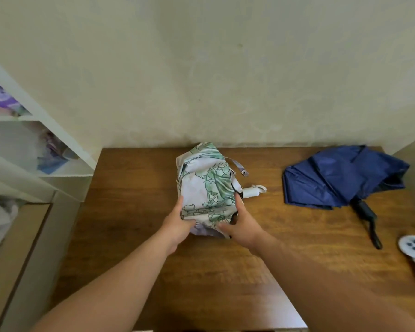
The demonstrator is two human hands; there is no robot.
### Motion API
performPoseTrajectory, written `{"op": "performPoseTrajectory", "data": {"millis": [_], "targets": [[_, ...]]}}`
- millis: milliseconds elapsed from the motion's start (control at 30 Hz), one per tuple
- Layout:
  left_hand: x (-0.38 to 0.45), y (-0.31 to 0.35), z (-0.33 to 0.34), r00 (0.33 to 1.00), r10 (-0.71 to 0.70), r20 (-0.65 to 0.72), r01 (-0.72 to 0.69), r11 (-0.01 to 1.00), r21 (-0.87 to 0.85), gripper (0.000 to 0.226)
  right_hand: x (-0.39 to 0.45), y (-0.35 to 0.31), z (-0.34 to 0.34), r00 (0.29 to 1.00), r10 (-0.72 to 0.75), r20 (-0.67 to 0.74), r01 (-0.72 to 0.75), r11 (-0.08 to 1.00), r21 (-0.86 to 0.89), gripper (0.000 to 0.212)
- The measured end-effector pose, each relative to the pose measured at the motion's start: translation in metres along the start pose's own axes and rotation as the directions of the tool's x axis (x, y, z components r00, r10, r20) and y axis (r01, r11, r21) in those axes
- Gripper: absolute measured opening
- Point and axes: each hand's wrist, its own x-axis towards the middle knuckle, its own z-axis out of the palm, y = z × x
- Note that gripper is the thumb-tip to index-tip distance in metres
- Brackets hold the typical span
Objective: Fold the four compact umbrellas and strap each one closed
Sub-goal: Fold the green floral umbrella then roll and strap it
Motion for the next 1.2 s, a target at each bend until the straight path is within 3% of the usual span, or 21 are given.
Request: {"op": "performPoseTrajectory", "data": {"millis": [67, 267, 333, 400, 467, 667, 833, 967, 1200], "targets": [[0.000, -0.009, 0.004, 0.999, 0.002, 0.044, -0.001, 1.000, -0.029, 0.085, -0.002, -0.002, 0.003, 0.994, -0.009, -0.106, 0.004, 0.998, -0.056, 0.097], [-0.007, -0.017, 0.003, 0.995, 0.094, -0.025, -0.093, 0.995, 0.048, 0.071, -0.010, -0.005, -0.004, 0.969, -0.009, -0.247, 0.042, 0.991, 0.131, 0.067], [-0.010, -0.016, 0.001, 0.986, 0.162, -0.029, -0.149, 0.954, 0.260, 0.080, -0.009, -0.007, -0.007, 0.967, 0.007, -0.255, 0.032, 0.989, 0.146, 0.056], [-0.019, -0.013, 0.002, 0.977, 0.214, -0.024, -0.172, 0.842, 0.512, 0.086, -0.012, -0.012, -0.007, 0.966, 0.016, -0.257, 0.026, 0.987, 0.156, 0.048], [-0.026, -0.009, 0.004, 0.962, 0.271, -0.041, -0.197, 0.790, 0.581, 0.081, -0.016, -0.019, -0.006, 0.967, 0.012, -0.256, 0.031, 0.987, 0.160, 0.045], [-0.026, -0.005, -0.008, 0.927, 0.357, -0.116, -0.249, 0.815, 0.523, 0.045, -0.039, -0.043, -0.006, 0.977, -0.099, -0.191, 0.124, 0.984, 0.127, 0.068], [-0.032, -0.001, -0.017, 0.927, 0.362, -0.100, -0.306, 0.881, 0.361, 0.039, -0.061, -0.059, -0.008, 0.973, -0.198, -0.116, 0.171, 0.963, -0.210, 0.090], [-0.038, -0.007, -0.018, 0.936, 0.312, -0.165, -0.267, 0.931, 0.249, 0.034, -0.070, -0.058, 0.001, 0.968, -0.204, -0.145, 0.128, 0.903, -0.411, 0.083], [-0.050, -0.015, -0.025, 0.924, 0.350, -0.154, -0.278, 0.891, 0.358, 0.026, -0.076, -0.049, 0.003, 0.929, -0.231, -0.288, 0.070, 0.876, -0.477, 0.044]]}}
